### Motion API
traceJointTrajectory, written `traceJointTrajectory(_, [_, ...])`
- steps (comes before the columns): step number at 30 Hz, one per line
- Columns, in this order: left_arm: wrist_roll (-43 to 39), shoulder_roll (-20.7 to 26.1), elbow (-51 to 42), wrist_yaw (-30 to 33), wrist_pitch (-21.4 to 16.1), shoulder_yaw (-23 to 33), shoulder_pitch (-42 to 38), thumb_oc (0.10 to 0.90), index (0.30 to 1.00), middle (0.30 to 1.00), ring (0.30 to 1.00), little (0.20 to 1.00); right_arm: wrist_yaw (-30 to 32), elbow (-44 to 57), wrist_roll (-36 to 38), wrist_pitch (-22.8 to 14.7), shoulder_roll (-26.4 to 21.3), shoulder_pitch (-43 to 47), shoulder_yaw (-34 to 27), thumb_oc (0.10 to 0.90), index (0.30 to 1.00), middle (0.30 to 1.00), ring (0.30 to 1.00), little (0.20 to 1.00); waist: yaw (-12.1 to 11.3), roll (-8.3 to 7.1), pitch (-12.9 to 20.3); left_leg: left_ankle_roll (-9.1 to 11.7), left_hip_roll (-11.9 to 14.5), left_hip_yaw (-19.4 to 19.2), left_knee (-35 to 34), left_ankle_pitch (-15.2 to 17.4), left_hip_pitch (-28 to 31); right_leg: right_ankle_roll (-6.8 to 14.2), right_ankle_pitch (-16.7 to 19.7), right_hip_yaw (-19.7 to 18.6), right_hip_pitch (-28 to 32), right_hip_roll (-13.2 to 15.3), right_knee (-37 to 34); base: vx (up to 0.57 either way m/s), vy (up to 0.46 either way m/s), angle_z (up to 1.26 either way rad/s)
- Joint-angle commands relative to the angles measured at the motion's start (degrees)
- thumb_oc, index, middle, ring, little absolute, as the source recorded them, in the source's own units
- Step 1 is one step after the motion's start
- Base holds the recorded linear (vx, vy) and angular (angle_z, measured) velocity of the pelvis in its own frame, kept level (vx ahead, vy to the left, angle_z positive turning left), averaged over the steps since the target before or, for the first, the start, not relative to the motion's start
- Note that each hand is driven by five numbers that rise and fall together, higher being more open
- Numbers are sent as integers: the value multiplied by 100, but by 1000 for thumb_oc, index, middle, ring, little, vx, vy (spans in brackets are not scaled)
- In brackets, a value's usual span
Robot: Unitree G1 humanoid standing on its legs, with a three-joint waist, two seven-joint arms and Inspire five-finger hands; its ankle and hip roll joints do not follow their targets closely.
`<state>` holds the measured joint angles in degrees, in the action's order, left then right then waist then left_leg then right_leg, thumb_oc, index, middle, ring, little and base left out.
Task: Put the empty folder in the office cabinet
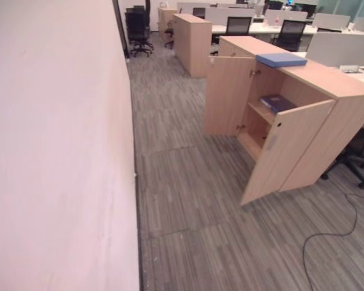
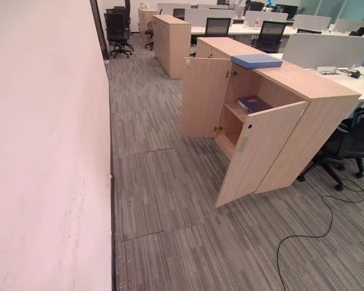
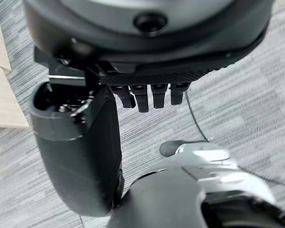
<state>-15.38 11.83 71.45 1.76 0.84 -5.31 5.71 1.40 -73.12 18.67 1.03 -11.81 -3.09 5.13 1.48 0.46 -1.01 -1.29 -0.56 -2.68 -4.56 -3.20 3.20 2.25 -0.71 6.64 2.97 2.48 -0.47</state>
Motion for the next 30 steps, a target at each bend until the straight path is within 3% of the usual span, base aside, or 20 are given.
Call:
traceJointTrajectory(1, [-71, -17, 211, -221, -70, 167, -327, 800, 900, 900, 900, 900, -98, -251, 60, -60, -214, 465, 19, 800, 900, 900, 900, 900, 48, -142, -185, 139, -82, -241, -44, 790, 331, 410, 121, 251, 291, 60, -453, 0, 0, 0])
traceJointTrajectory(17, [384, -15, 519, -68, -16, 82, -380, 800, 900, 900, 900, 900, -111, -315, -162, 11, -189, 431, 143, 800, 900, 900, 900, 900, 80, -131, -172, 157, -52, -241, -44, 817, 425, 382, 67, 234, 359, 40, -453, 0, 0, 0])
traceJointTrajectory(30, [324, 10, 623, 8, 58, 81, -467, 800, 900, 900, 900, 900, -203, -269, 252, 70, -221, 557, 58, 800, 900, 900, 900, 900, 107, -138, -307, 219, 87, -210, -44, 740, 443, 276, 18, 245, 349, -71, -453, 31, -51, 0])
